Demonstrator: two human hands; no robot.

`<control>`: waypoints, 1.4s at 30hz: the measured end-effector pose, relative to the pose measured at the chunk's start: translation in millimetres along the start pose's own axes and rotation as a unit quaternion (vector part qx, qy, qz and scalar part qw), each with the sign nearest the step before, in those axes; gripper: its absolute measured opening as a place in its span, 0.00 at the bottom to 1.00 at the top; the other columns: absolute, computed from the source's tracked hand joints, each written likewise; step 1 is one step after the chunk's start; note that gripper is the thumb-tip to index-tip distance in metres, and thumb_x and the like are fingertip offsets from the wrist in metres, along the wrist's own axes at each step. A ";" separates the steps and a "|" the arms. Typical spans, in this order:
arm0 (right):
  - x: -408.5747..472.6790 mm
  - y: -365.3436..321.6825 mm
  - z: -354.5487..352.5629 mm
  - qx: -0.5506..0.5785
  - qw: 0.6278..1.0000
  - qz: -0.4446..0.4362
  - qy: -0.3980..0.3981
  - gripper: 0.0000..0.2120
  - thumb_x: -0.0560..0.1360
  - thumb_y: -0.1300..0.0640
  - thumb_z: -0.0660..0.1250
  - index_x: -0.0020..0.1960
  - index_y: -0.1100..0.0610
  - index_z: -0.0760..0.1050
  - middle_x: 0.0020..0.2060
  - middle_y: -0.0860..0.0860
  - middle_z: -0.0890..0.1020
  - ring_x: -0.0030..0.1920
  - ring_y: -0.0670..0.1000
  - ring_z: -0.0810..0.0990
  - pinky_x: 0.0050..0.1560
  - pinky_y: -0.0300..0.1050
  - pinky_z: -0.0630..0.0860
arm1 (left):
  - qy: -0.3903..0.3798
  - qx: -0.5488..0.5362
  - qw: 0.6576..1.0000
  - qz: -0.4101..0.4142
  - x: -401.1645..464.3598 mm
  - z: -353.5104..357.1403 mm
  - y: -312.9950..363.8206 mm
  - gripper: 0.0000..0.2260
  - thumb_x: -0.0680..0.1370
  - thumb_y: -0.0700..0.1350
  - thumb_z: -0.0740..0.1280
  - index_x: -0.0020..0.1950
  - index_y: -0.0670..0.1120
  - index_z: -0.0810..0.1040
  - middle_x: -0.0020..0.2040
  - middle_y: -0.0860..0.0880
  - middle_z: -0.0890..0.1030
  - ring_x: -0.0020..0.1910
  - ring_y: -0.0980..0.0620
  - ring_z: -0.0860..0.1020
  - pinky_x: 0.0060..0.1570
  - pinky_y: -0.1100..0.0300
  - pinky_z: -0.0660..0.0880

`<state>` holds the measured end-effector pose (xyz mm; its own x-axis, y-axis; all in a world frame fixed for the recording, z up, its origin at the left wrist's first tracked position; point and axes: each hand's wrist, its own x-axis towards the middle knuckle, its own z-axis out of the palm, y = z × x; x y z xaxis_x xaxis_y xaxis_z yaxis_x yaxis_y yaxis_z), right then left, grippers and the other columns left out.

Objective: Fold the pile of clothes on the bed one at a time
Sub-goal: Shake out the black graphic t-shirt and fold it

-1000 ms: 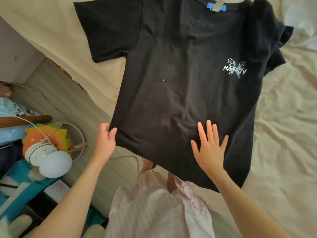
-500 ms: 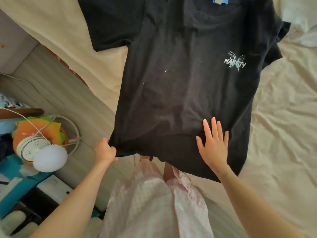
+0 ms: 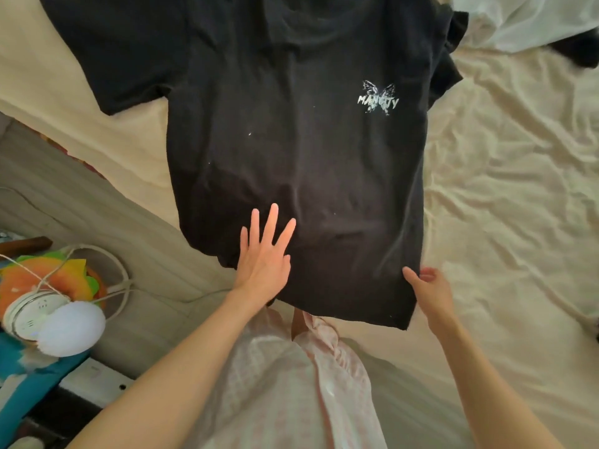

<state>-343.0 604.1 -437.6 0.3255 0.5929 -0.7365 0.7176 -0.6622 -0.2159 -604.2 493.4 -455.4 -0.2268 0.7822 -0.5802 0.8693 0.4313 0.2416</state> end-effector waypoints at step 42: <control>174.3 -207.9 -81.7 0.630 0.763 0.101 -0.100 0.11 0.77 0.58 0.66 0.59 0.60 0.74 0.54 0.56 0.80 0.50 0.54 0.81 0.43 0.45 0.79 | 0.037 0.078 0.996 0.012 194.0 -44.3 86.5 0.30 0.75 0.65 0.39 0.68 0.58 0.25 0.73 0.52 0.29 0.74 0.47 0.31 0.68 0.42 0.31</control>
<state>-385.1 882.6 -468.7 0.1603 0.4212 -0.8927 -0.5383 -0.7207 -0.4367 -592.5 702.4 -512.6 -0.2316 0.8251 -0.5153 0.9315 0.3408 0.1271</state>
